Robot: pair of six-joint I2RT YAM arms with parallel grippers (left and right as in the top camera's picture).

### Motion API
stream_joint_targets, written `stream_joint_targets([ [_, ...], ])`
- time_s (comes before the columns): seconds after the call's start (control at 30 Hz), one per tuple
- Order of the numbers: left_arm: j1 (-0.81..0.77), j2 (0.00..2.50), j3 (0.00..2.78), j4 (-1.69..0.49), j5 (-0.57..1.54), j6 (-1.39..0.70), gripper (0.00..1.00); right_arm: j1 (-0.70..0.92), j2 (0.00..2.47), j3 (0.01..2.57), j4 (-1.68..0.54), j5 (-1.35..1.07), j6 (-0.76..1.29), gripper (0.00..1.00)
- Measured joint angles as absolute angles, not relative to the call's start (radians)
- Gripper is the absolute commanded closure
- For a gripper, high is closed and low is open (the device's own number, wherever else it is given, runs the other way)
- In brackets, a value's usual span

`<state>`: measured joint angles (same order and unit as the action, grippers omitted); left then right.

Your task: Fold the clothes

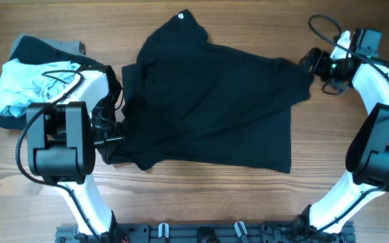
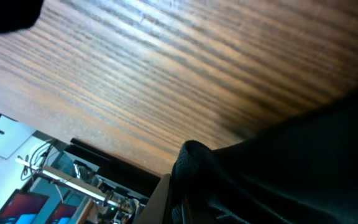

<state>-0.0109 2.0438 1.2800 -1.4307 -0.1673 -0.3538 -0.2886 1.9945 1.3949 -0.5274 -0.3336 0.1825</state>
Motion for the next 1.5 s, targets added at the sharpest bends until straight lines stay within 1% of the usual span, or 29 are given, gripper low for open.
stream_joint_targets([
  [0.1,-0.011,2.044,1.280,-1.426,-0.167,-0.353,0.96,-0.289,1.995,1.397,-0.705,-0.301,0.183,0.14],
  [0.17,-0.011,2.044,1.280,-1.423,-0.167,-0.354,0.96,-0.289,1.995,1.397,-0.777,-0.302,0.174,0.31],
  [0.2,-0.011,2.044,1.280,-1.422,-0.167,-0.354,0.96,-0.289,1.995,1.396,-0.792,-0.306,0.166,0.38],
  [0.23,-0.011,2.044,1.280,-1.422,-0.167,-0.353,0.96,-0.289,1.995,1.397,-0.805,-0.314,0.156,0.41],
  [0.43,-0.011,2.041,1.295,-1.420,-0.148,-0.337,0.96,-0.274,1.995,1.396,-1.066,-0.373,0.127,0.43],
  [0.53,-0.011,2.005,1.311,-1.419,-0.123,-0.313,0.96,-0.247,1.994,1.372,-1.092,-0.358,0.130,0.43],
  [0.6,-0.011,1.938,1.320,-1.419,-0.088,-0.287,0.96,-0.217,1.992,1.298,-1.087,-0.345,0.142,0.51],
  [0.67,-0.011,1.881,1.322,-1.416,-0.063,-0.270,0.96,-0.197,1.992,1.224,-1.082,-0.336,0.162,0.55],
  [0.73,-0.011,1.827,1.324,-1.411,-0.045,-0.264,0.96,-0.192,1.980,1.183,-1.091,-0.336,0.185,0.62],
  [0.8,-0.011,1.790,1.326,-1.409,-0.034,-0.262,0.96,-0.193,1.965,1.153,-1.080,-0.332,0.212,0.83],
  [0.83,-0.011,1.779,1.326,-1.408,-0.027,-0.258,0.96,-0.194,1.952,1.129,-1.067,-0.314,0.231,0.90],
  [0.87,-0.011,1.769,1.326,-1.408,-0.027,-0.256,0.96,-0.195,1.950,1.121,-1.066,-0.304,0.247,0.94],
  [0.9,-0.011,1.768,1.326,-1.408,-0.025,-0.255,0.96,-0.196,1.948,1.119,-1.066,-0.288,0.265,0.96],
  [1.0,-0.011,1.768,1.326,-1.408,-0.023,-0.255,0.96,-0.196,1.942,1.118,-1.069,-0.251,0.322,0.96],
  [1.07,-0.011,1.768,1.326,-1.408,-0.021,-0.252,0.96,-0.219,1.937,1.126,-1.089,-0.167,0.384,0.96],
  [1.17,-0.014,1.768,1.326,-1.407,-0.001,-0.249,0.96,-0.331,1.937,1.163,-1.113,-0.003,0.443,0.96],
  [1.23,-0.029,1.768,1.326,-1.398,0.016,-0.248,0.94,-0.418,1.937,1.201,-1.132,0.056,0.461,0.96],
  [1.27,-0.038,1.768,1.326,-1.394,0.022,-0.248,0.91,-0.452,1.937,1.219,-1.143,0.068,0.466,0.93],
  [1.3,-0.056,1.768,1.326,-1.388,0.034,-0.248,0.84,-0.496,1.937,1.248,-1.161,0.083,0.471,0.76],
  [1.33,-0.074,1.768,1.326,-1.386,0.044,-0.247,0.80,-0.526,1.937,1.265,-1.172,0.091,0.471,0.59],
  [1.37,-0.088,1.768,1.326,-1.386,0.041,-0.245,0.79,-0.553,1.937,1.279,-1.177,0.103,0.472,0.49],
  [1.4,-0.100,1.768,1.326,-1.386,0.035,-0.244,0.78,-0.584,1.937,1.297,-1.180,0.118,0.456,0.45],
  [1.5,-0.136,1.768,1.326,-1.381,0.056,-0.245,0.77,-0.631,1.937,1.315,-1.195,0.138,0.413,0.44],
])
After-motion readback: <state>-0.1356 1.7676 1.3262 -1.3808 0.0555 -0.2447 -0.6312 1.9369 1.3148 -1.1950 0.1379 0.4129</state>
